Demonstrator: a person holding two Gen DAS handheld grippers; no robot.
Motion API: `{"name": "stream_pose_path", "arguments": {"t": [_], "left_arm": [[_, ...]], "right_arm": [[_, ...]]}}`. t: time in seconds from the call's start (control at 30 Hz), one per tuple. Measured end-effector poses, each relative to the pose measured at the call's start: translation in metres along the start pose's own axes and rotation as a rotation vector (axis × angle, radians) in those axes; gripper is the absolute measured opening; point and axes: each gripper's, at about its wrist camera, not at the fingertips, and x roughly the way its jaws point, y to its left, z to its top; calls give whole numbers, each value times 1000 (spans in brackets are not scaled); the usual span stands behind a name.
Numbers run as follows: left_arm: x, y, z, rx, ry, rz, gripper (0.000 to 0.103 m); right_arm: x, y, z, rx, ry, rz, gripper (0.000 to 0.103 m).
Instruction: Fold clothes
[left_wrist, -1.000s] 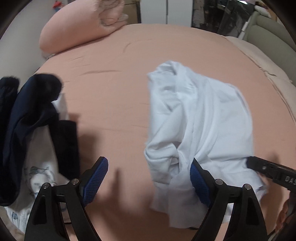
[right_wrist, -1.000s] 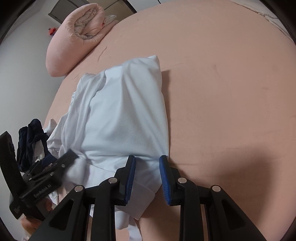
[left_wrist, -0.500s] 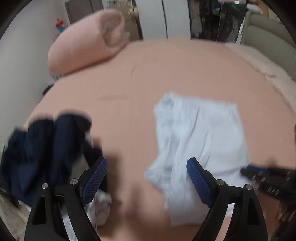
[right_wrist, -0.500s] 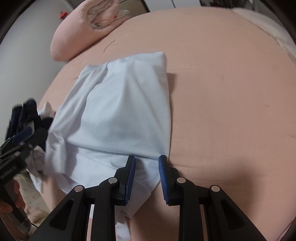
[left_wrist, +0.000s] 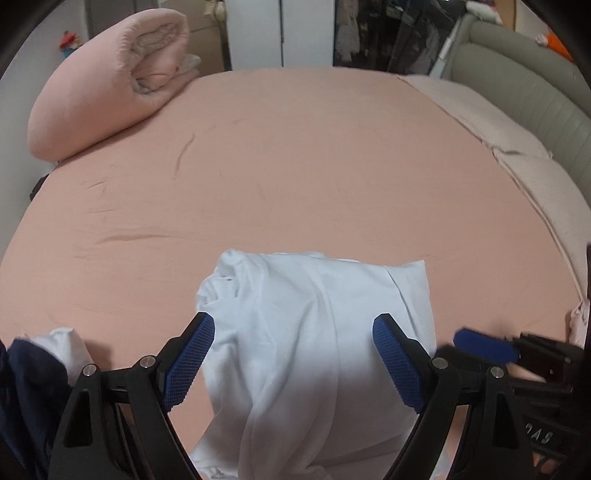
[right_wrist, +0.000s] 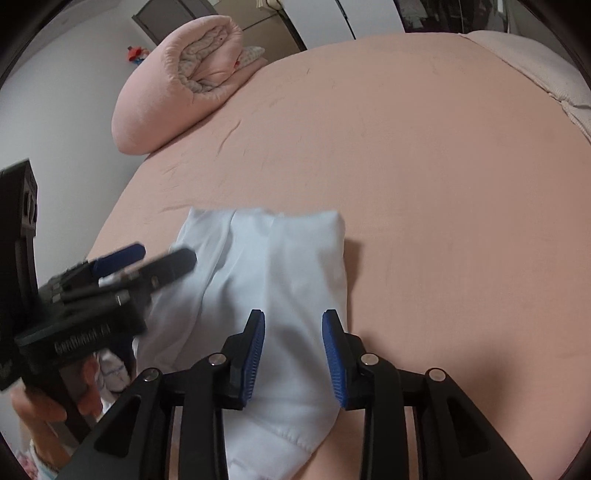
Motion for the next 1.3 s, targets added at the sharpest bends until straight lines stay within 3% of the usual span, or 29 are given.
{"name": "stream_pose_path", "arguments": {"t": [0.13,0.23,0.37,0.53,0.63,0.83,1.0,1.07,1.17,1.3], "left_arm": [[21,-5,10,36,81,24,88],[35,-1,15,17,126,-2,88],[49,16,21,-65,173,-52,88],[56,29,20,-43,177,45,88],[60,44,20,-79,182,25,88],[54,68,14,-141,194,-6,88],[47,75,14,-181,219,-4,88],[55,74,11,-163,263,5,88],[68,86,4,-240,315,-90,89],[73,101,-4,-336,343,-181,89]], "right_arm": [[16,-3,15,95,1,88,32],[31,-5,27,135,37,118,32],[49,-7,36,143,63,98,32],[59,-9,36,118,82,53,32],[67,-7,31,72,102,-11,33],[59,-19,21,89,86,0,49],[62,-38,12,187,103,93,51],[62,-46,9,241,111,207,51],[74,-56,-3,354,205,411,51],[74,-65,-17,365,203,478,51]]}}
